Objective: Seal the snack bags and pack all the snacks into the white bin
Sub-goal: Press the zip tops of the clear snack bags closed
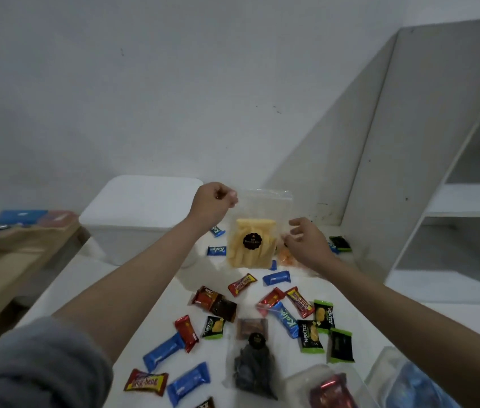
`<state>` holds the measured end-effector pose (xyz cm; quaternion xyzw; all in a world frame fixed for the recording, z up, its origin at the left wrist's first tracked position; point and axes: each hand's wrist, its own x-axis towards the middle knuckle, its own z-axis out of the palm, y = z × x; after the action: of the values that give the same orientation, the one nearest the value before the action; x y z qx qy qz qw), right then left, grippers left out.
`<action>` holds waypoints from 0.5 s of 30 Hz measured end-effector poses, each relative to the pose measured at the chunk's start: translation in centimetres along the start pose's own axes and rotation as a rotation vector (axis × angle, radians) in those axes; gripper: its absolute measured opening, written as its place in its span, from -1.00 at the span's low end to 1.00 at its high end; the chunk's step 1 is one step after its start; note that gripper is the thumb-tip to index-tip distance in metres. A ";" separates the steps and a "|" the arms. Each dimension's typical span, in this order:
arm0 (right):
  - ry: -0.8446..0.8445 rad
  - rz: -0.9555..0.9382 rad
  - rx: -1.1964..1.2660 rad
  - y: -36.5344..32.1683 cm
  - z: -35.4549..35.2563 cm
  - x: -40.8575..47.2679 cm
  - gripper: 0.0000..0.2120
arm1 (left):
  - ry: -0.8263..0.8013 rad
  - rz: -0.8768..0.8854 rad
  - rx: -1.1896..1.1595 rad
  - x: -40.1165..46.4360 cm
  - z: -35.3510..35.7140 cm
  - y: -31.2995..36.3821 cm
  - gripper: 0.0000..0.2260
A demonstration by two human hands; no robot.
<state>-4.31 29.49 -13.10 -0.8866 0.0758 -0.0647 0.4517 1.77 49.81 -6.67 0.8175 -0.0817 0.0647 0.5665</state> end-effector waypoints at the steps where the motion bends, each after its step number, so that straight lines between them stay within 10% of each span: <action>1: 0.066 -0.061 -0.014 -0.5 -0.3 0.0 -0.58 | -0.016 0.021 0.035 -0.2 -0.2 0.3 -0.94; 5: 0.245 -0.317 -0.077 -2.8 -1.1 0.2 -0.56 | -0.116 0.109 0.236 -1.0 -0.9 1.2 -0.82; 15: 0.079 -0.479 -0.163 -5.9 -1.0 -0.3 -0.74 | -0.163 0.161 0.479 -2.4 -0.1 1.8 -0.86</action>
<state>-4.33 32.16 -7.76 -0.9094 -0.1138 -0.1985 0.3474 -0.92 49.46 -5.47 0.9215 -0.1745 0.0611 0.3415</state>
